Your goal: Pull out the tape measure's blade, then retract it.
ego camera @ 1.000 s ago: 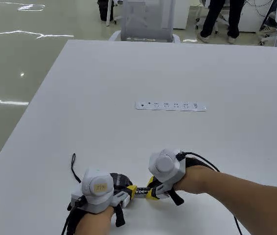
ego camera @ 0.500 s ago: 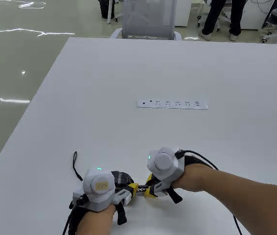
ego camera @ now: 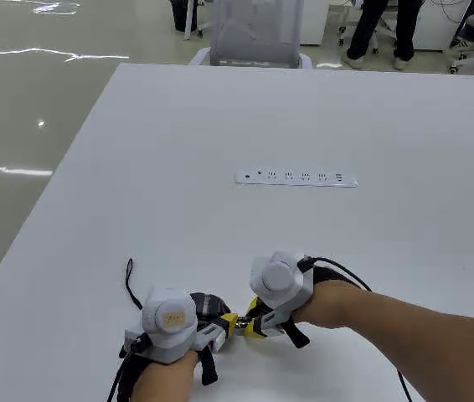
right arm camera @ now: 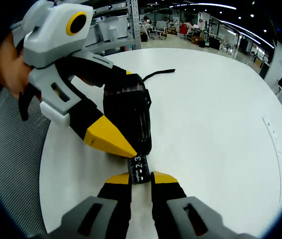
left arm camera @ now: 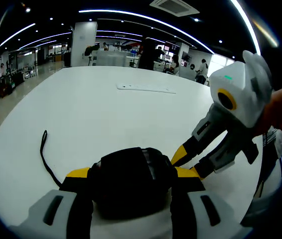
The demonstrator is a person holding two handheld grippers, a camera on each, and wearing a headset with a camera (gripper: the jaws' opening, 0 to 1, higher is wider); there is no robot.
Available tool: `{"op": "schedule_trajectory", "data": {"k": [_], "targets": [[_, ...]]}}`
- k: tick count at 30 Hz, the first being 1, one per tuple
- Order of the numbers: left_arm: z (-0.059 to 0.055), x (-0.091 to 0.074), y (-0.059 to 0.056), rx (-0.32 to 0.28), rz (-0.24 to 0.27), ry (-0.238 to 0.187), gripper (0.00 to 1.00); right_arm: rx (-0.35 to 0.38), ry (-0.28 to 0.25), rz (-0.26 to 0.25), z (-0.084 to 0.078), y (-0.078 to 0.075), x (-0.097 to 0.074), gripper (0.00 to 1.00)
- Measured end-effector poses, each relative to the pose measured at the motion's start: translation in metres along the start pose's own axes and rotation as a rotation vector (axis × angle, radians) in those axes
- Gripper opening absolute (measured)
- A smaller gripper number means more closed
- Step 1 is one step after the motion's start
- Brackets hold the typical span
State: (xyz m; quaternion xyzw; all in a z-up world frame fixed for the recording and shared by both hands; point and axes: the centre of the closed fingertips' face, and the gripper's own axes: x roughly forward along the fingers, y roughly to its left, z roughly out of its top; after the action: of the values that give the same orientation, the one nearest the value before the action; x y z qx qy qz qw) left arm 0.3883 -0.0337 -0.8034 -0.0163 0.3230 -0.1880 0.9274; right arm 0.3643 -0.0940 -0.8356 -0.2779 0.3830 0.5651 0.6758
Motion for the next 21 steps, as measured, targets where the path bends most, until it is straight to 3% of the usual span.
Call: {"op": "schedule_trajectory", "data": {"k": [21], "targets": [[0.001,-0.001,0.000,-0.016,-0.015,-0.002,0.59,0.006,-0.022,0.004,0.010,0.002,0.006,0.14]]}}
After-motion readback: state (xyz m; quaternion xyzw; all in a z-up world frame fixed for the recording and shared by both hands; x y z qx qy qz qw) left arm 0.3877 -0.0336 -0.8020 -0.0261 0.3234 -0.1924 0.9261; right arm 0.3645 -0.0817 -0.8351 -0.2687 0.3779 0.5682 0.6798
